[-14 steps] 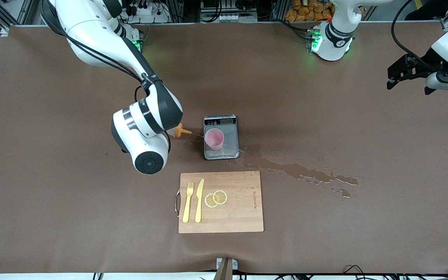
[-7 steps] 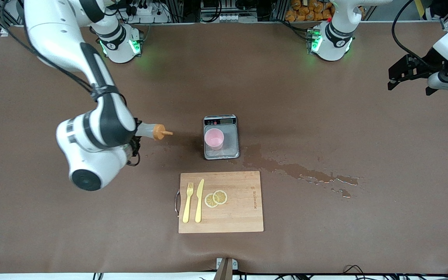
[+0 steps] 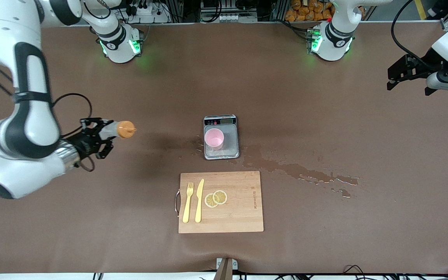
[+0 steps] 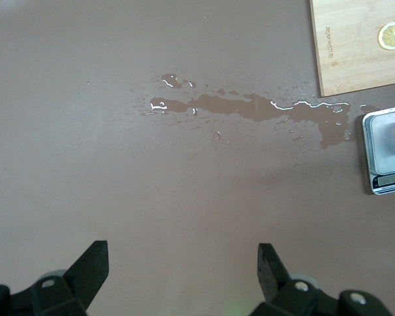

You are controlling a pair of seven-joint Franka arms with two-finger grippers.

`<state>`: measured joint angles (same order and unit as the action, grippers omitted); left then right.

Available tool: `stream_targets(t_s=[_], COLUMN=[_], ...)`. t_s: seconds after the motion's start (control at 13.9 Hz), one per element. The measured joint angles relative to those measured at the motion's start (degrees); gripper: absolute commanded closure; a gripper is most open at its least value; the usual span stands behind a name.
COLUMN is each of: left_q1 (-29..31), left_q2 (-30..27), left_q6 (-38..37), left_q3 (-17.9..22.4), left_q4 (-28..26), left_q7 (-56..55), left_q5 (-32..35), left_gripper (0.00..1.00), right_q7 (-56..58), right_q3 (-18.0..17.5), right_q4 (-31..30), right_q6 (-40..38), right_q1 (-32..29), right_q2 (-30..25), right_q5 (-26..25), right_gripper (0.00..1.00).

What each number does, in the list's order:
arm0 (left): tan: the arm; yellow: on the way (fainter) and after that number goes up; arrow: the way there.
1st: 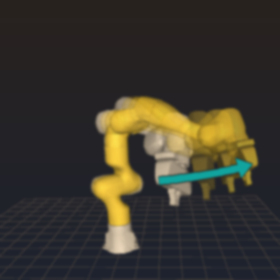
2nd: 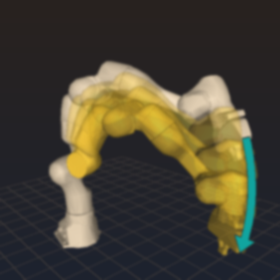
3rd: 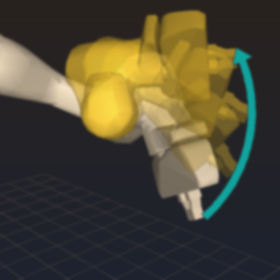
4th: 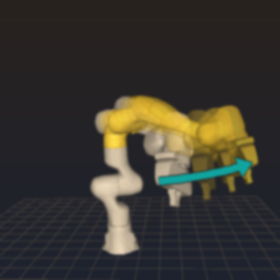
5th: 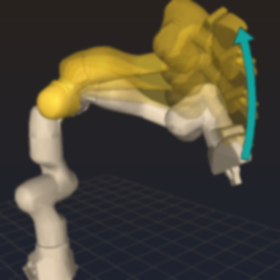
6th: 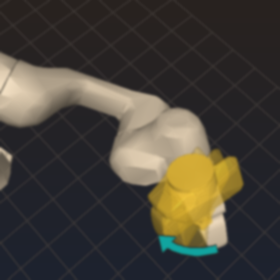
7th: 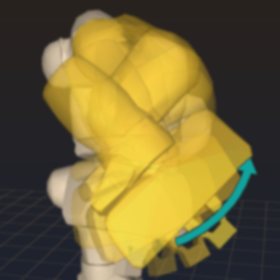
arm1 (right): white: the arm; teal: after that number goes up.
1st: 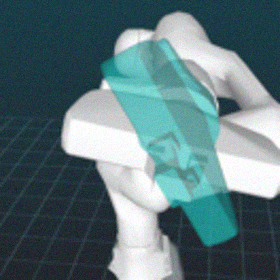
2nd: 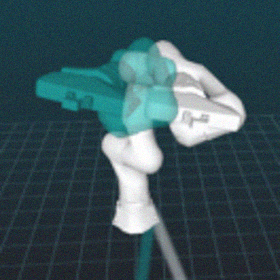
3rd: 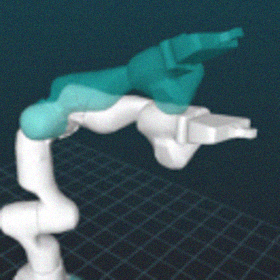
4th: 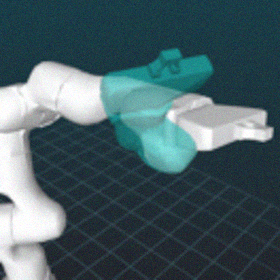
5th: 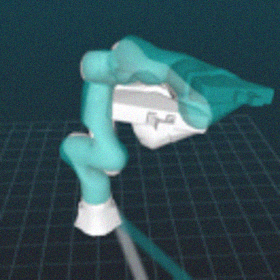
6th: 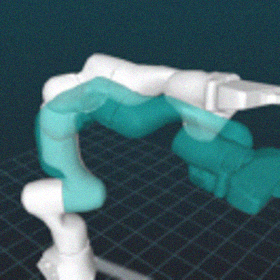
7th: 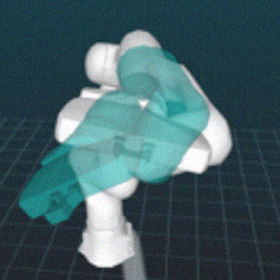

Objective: Add sauce to pink cup with both arms
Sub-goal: 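Withdraw the bottle from the cup with the right gripper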

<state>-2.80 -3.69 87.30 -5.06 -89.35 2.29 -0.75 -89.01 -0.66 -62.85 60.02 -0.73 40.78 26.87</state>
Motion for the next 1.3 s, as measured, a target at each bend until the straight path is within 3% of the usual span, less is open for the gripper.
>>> stream_targets(t_s=[0.51,0.79,1.3], left_q1=[0.0,-0.1,-0.1], left_q2=[0.0,0.0,0.0], left_q6=[0.0,0.0,0.0], left_q3=[0.0,-0.1,0.0], left_q4=[0.0,0.0,0.0], left_q7=[0.0,0.0,0.0], left_q5=[0.0,0.0,0.0], left_gripper=[0.00,0.00,0.00], right_q7=[26.9,42.0,55.8], right_q3=[0.2,0.3,0.3], right_q4=[-5.2,-8.9,-9.2], right_q6=[-1.8,-1.8,-1.2], right_q1=[-13.9,-22.8,-27.1], right_q2=[0.6,3.9,12.3], right_q5=[5.1,6.7,6.8], right_gripper=[0.51,0.51,0.51])
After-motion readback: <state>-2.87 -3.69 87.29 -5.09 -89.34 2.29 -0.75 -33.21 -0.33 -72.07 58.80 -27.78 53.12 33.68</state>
